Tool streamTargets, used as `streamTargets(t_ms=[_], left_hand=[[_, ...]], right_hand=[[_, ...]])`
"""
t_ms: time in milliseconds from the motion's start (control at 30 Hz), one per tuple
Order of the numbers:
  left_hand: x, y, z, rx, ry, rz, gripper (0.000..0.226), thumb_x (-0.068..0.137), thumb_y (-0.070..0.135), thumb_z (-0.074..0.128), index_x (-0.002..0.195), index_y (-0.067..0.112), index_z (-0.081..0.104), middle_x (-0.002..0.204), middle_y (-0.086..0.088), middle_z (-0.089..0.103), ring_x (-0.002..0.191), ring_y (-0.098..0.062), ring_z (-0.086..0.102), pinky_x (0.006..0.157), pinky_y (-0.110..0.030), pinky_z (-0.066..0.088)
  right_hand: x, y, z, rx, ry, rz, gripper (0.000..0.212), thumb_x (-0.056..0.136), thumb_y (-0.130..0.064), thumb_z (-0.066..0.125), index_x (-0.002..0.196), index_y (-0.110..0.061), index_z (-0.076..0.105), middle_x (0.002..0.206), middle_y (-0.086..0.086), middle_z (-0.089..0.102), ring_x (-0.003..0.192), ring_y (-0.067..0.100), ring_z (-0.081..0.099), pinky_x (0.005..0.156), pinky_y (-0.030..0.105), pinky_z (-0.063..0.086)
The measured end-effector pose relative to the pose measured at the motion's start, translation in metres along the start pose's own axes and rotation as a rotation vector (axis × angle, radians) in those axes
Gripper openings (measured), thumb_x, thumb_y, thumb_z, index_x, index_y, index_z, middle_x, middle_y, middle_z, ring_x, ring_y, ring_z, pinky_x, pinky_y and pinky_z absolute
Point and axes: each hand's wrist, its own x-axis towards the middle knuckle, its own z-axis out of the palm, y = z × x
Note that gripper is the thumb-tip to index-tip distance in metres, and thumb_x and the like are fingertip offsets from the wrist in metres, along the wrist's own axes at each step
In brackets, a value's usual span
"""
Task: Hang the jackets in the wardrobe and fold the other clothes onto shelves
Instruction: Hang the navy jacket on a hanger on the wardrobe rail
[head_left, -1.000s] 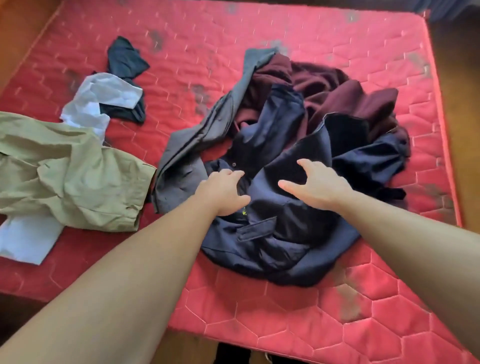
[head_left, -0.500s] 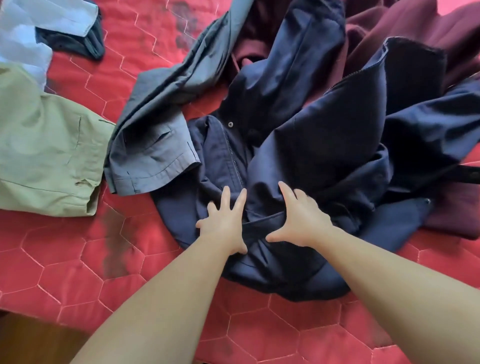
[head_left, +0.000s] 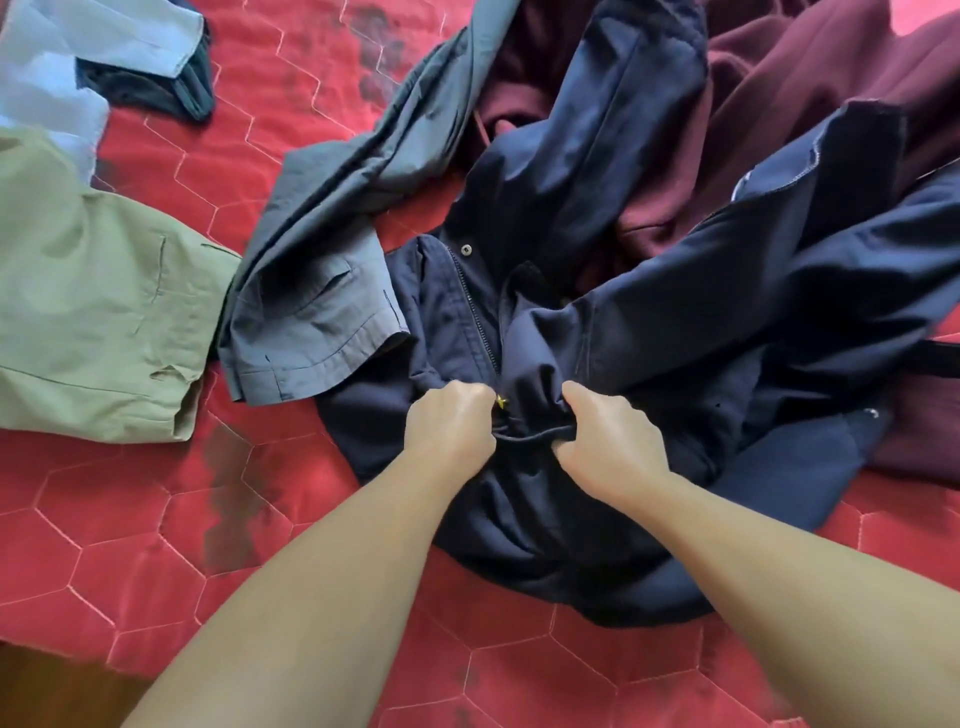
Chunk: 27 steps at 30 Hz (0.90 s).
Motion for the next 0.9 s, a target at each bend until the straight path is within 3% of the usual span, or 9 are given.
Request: streamTargets(t_ms=[133, 200, 333, 433, 533, 633, 733, 833, 900], left_hand=[[-0.012, 0.005, -0.052, -0.043, 0.051, 0.049, 0.004, 0.082, 0.016, 0.056, 0.084, 0.017, 0.058, 0.100, -0.009, 0.066, 0.094, -0.037, 0.061, 0.067, -0.033, 0.038], [-0.018, 0.010, -0.091, -0.073, 0.072, 0.089, 0.013, 0.080, 0.021, 0.058, 0.071, 0.019, 0.049, 0.096, -0.008, 0.066, 0.093, -0.037, 0.061, 0.065, -0.033, 0.036], [-0.037, 0.037, -0.177, -0.193, 0.205, 0.124, 0.016, 0.082, 0.032, 0.062, 0.077, 0.018, 0.058, 0.098, -0.008, 0.066, 0.096, -0.037, 0.060, 0.067, -0.032, 0.037], [-0.063, 0.066, -0.245, -0.322, 0.303, 0.153, 0.030, 0.083, 0.039, 0.063, 0.064, 0.020, 0.049, 0.086, -0.002, 0.062, 0.092, -0.033, 0.060, 0.069, -0.032, 0.040], [-0.095, 0.096, -0.313, -0.489, 0.456, 0.198, 0.017, 0.080, 0.036, 0.067, 0.077, 0.020, 0.068, 0.087, -0.001, 0.070, 0.089, -0.030, 0.064, 0.073, -0.034, 0.050], [-0.134, 0.122, -0.381, -0.688, 0.577, 0.278, 0.015, 0.079, 0.023, 0.068, 0.065, 0.027, 0.064, 0.067, 0.007, 0.065, 0.080, -0.026, 0.066, 0.061, -0.028, 0.044], [-0.176, 0.145, -0.444, -0.795, 0.678, 0.407, 0.021, 0.078, 0.014, 0.067, 0.075, 0.035, 0.066, 0.074, 0.011, 0.069, 0.078, -0.012, 0.067, 0.068, -0.025, 0.051], [-0.215, 0.168, -0.493, -0.802, 0.728, 0.530, 0.029, 0.080, 0.011, 0.065, 0.080, 0.040, 0.063, 0.076, 0.019, 0.065, 0.074, 0.002, 0.060, 0.064, -0.002, 0.042], [-0.237, 0.181, -0.514, -0.835, 0.725, 0.605, 0.026, 0.084, 0.013, 0.063, 0.092, 0.037, 0.062, 0.083, 0.019, 0.063, 0.079, 0.002, 0.059, 0.063, 0.002, 0.038]], right_hand=[[-0.015, -0.007, -0.047, -0.018, 0.062, -0.046, 0.025, 0.081, -0.026, 0.058, 0.084, -0.022, 0.034, 0.084, 0.000, 0.058, 0.075, 0.032, 0.051, 0.064, 0.036, 0.042], [-0.024, -0.012, -0.083, -0.017, 0.107, -0.065, 0.025, 0.081, -0.027, 0.059, 0.084, -0.022, 0.035, 0.087, -0.001, 0.059, 0.078, 0.032, 0.054, 0.063, 0.036, 0.040], [-0.048, -0.023, -0.166, 0.004, 0.246, -0.079, 0.021, 0.082, -0.025, 0.061, 0.085, -0.020, 0.041, 0.080, -0.003, 0.057, 0.078, 0.031, 0.056, 0.064, 0.037, 0.043], [-0.072, -0.032, -0.231, 0.059, 0.374, -0.100, 0.020, 0.079, -0.018, 0.059, 0.097, -0.019, 0.051, 0.090, 0.002, 0.065, 0.086, 0.035, 0.061, 0.068, 0.040, 0.049], [-0.105, -0.040, -0.297, 0.197, 0.507, -0.077, 0.031, 0.079, -0.011, 0.056, 0.107, -0.025, 0.056, 0.094, 0.006, 0.069, 0.088, 0.037, 0.062, 0.071, 0.036, 0.048], [-0.143, -0.046, -0.361, 0.300, 0.635, -0.093, 0.041, 0.078, -0.004, 0.052, 0.113, -0.024, 0.060, 0.094, 0.011, 0.070, 0.091, 0.038, 0.061, 0.071, 0.033, 0.041], [-0.188, -0.053, -0.418, 0.374, 0.800, -0.121, 0.038, 0.078, 0.003, 0.054, 0.109, -0.015, 0.063, 0.095, 0.014, 0.068, 0.091, 0.038, 0.059, 0.070, 0.031, 0.036], [-0.235, -0.061, -0.458, 0.452, 0.907, -0.114, 0.039, 0.078, 0.004, 0.053, 0.111, -0.015, 0.063, 0.093, 0.005, 0.065, 0.091, 0.029, 0.058, 0.075, 0.027, 0.037], [-0.266, -0.066, -0.480, 0.500, 0.992, -0.122, 0.040, 0.078, 0.004, 0.052, 0.110, -0.017, 0.063, 0.095, 0.001, 0.064, 0.094, 0.023, 0.058, 0.079, 0.025, 0.038]])
